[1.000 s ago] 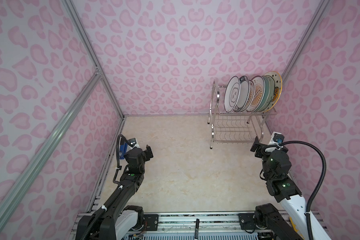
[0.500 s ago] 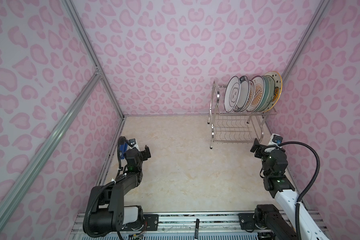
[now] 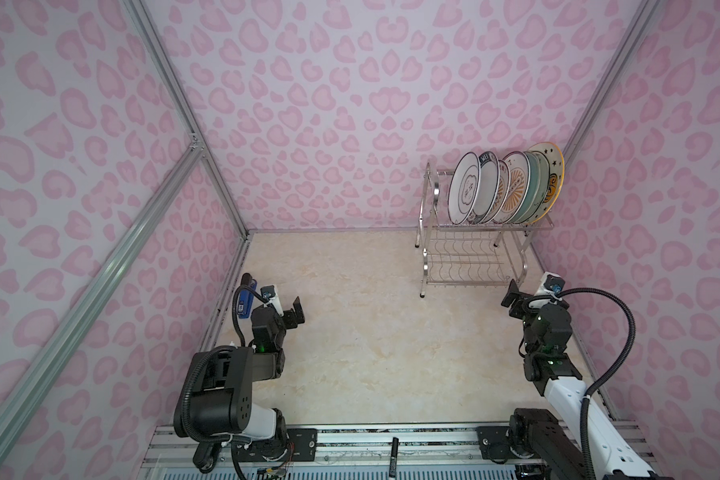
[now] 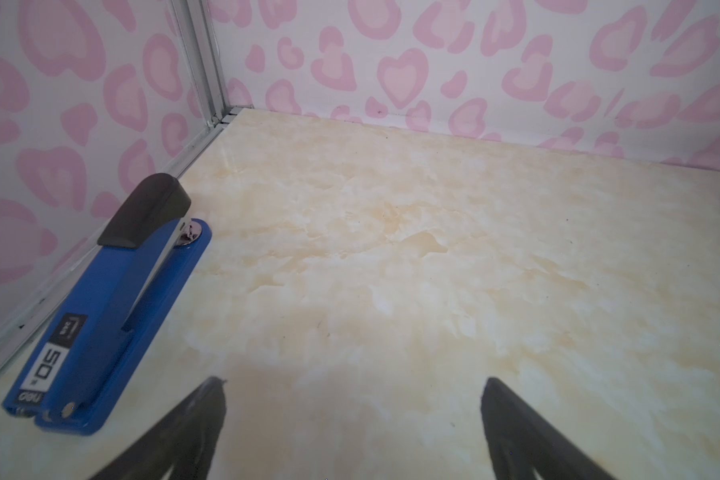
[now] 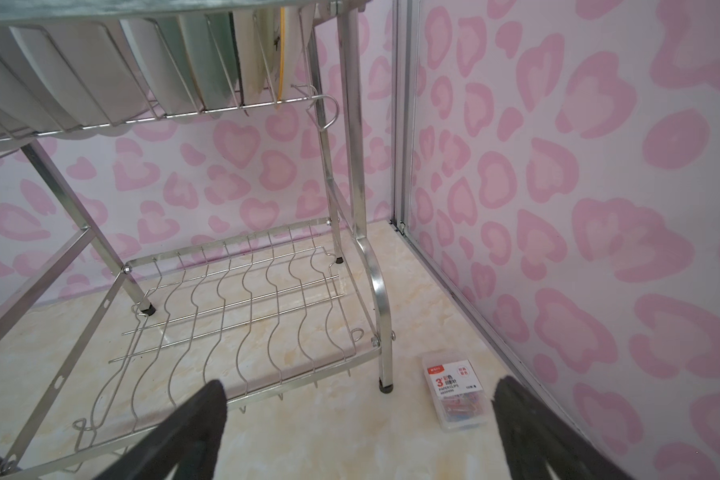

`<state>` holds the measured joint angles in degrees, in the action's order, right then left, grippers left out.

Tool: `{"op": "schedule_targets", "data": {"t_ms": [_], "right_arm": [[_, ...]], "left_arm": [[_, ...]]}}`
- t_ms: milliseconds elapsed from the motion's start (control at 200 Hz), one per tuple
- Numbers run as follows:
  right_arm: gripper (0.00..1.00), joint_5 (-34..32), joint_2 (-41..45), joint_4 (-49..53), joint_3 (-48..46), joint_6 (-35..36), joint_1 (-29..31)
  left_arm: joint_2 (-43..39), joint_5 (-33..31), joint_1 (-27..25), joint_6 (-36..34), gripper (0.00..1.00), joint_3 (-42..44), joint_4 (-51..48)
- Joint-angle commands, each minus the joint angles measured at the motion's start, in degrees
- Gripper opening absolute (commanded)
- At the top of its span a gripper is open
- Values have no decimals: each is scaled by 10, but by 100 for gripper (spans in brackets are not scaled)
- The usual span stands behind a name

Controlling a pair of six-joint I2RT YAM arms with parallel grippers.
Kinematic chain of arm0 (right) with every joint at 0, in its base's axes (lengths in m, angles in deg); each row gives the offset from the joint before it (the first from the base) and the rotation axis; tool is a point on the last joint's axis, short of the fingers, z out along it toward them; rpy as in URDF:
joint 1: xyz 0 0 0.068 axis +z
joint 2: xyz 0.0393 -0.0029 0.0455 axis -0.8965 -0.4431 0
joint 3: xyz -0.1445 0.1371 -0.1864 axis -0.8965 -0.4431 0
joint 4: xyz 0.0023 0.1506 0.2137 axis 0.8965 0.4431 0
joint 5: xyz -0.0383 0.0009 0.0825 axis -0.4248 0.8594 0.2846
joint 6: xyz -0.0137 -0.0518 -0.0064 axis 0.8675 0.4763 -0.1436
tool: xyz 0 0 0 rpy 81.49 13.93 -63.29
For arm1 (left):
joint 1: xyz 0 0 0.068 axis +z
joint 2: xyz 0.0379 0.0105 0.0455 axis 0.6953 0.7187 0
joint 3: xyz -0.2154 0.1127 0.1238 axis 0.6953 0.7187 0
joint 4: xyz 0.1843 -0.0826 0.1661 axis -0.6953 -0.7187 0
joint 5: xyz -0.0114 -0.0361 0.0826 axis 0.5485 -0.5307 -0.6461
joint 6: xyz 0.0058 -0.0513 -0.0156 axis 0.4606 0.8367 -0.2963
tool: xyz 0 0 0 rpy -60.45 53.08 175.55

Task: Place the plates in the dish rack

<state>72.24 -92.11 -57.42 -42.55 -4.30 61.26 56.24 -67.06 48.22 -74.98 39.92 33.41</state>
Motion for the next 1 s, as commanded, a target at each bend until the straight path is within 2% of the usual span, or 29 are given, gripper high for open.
{"op": "schedule_targets", "data": {"t_ms": [0,25,80,355,615,995], "right_arm": [[99,18,-7,-74,-20,-1,-1],[99,17,-10,-84,-26,2,-1],[99,10,-18,-100,-34,7,-1],[99,12,-51,-168,-72,14,-2],[99,43,-202,-296,-90,21,0],[99,7,-388,-481,-98,44,28]], "left_arm": [[-2,-14,1,5,98,-1,65],[4,-11,1,7,97,2,83],[-5,-7,1,0,98,-5,50],[2,-11,-7,-8,98,-19,36],[2,-13,-9,-8,98,-19,36],[2,-19,-11,-10,98,-20,32]]}}
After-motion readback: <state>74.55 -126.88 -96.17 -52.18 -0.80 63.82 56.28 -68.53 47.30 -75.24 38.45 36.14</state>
